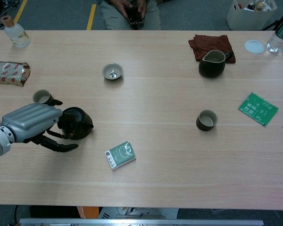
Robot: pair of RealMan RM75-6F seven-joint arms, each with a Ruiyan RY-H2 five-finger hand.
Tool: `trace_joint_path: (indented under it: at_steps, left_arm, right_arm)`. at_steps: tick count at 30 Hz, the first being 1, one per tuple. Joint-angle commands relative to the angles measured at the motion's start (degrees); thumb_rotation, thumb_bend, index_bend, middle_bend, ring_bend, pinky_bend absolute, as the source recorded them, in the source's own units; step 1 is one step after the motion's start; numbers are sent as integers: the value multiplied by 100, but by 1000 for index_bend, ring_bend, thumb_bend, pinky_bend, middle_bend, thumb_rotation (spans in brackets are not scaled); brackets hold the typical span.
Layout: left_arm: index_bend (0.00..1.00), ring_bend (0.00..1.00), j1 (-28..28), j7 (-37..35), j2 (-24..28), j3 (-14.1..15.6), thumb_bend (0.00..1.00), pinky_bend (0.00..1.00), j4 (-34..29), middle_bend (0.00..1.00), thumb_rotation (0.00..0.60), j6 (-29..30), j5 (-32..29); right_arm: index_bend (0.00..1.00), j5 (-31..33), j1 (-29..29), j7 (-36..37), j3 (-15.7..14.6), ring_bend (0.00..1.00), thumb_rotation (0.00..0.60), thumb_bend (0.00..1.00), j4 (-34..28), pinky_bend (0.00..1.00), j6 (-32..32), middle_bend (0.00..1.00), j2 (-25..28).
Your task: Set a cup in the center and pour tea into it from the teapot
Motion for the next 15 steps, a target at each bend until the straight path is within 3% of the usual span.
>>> trace_joint_path:
  at_steps: [1, 15]
  left_arm:
    - [338, 354, 31, -21, -1, 3, 190, 1, 48, 418, 234, -7, 84]
    - [341, 353, 92, -273, 96, -78, 189, 1, 250, 424, 234, -204, 262]
  right_arm:
    - [307, -1, -4, 1, 2, 171, 600, 221, -8, 296, 9, 313, 3]
    - [307, 0, -16, -78, 5, 171, 600, 221, -78, 296, 22, 313, 26]
